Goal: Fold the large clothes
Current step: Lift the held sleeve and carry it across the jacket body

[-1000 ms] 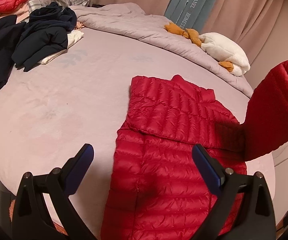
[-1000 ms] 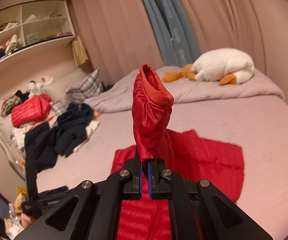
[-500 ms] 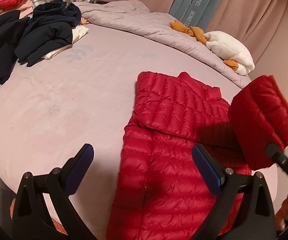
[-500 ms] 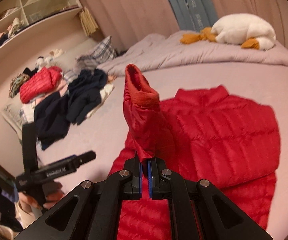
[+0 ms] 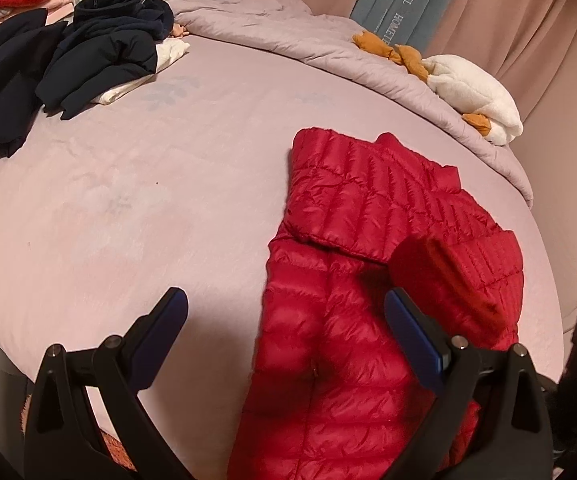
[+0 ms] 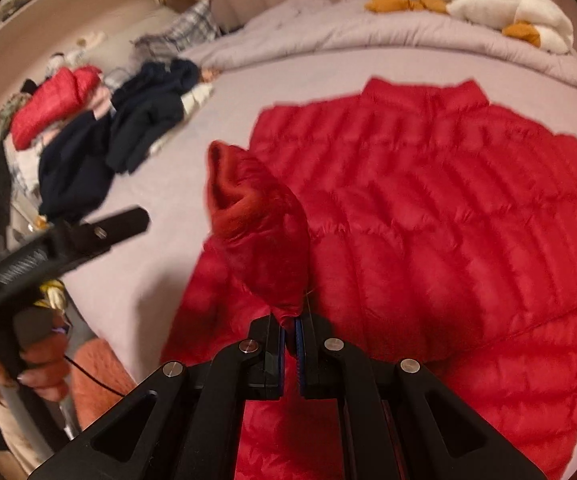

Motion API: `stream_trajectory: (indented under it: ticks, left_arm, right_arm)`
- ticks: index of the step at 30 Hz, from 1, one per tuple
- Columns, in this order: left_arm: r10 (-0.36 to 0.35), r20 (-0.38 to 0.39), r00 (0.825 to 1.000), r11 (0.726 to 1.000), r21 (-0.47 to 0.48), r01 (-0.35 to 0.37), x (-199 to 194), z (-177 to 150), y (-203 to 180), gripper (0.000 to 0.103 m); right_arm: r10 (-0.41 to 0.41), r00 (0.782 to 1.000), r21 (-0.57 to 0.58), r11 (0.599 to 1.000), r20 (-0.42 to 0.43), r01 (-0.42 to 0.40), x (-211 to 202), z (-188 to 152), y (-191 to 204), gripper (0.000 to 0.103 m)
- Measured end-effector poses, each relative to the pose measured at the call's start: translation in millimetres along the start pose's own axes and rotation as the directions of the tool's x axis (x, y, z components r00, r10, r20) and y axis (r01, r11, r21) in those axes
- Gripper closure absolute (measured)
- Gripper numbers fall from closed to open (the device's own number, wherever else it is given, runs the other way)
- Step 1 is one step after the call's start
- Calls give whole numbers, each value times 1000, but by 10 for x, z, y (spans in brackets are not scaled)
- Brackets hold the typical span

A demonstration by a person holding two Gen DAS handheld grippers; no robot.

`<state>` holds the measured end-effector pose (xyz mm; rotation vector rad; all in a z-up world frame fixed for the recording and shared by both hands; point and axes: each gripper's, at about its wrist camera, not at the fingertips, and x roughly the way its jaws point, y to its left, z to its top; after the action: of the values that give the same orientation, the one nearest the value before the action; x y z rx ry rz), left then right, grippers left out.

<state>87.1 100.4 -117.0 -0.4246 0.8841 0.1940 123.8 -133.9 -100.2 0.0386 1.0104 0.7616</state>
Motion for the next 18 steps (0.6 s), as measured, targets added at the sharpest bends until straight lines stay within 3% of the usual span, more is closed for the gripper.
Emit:
stream_trajectory:
  ticks: [8, 15, 18]
  left_arm:
    - [0, -33, 999, 1000, -9, -1, 93, -38, 41, 4]
    - [-46, -90, 995, 999, -17, 44, 240, -82, 21, 4]
    - [-70, -109, 992, 998, -18, 68, 294, -110, -9, 4]
  right_arm:
    - [-41, 996, 4, 999, -77, 42, 252, -89, -11, 97]
    - [-31, 996, 35, 999, -85, 34, 266, -129, -64, 97]
    - [-18, 995, 43, 999, -94, 22, 229, -150, -92, 91]
